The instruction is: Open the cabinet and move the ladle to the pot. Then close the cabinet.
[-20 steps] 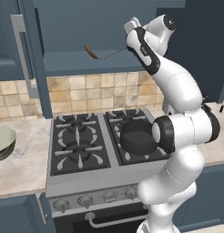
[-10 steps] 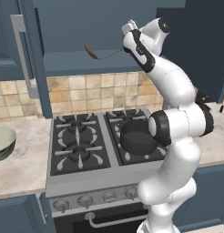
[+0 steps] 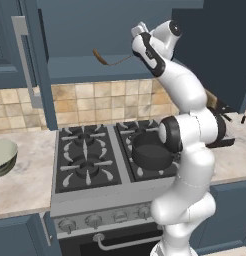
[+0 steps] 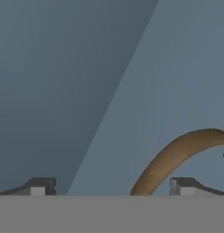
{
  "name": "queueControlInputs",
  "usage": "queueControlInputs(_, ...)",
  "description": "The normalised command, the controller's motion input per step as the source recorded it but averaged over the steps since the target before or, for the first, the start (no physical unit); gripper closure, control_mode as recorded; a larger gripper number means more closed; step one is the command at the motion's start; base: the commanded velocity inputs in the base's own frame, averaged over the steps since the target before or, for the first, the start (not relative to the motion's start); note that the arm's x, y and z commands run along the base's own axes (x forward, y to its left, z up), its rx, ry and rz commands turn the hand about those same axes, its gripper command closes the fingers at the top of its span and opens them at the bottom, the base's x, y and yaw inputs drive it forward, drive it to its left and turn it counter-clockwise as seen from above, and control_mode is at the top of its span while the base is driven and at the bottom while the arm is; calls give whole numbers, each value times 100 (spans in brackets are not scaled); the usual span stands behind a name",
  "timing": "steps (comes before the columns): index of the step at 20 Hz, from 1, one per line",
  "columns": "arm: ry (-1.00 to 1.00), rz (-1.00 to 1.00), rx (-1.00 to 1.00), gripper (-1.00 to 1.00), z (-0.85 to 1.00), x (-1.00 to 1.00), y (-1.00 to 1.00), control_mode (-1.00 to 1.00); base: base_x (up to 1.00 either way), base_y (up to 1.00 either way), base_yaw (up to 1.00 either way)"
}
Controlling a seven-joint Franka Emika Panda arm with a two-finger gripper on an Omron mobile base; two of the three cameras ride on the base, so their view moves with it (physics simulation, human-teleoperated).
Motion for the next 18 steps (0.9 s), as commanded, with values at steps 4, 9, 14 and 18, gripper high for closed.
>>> queueControlInputs(4, 0, 0, 0, -100, -2, 25, 0, -100, 0, 0, 0)
queueControlInputs(9, 0, 0, 0, -100, -5, 28, 0, -100, 0, 0, 0)
queueControlInputs(14, 0, 0, 0, -100, -12, 29, 0, -100, 0, 0, 0)
queueControlInputs(18, 0, 0, 0, -100, -16, 23, 0, -100, 0, 0, 0)
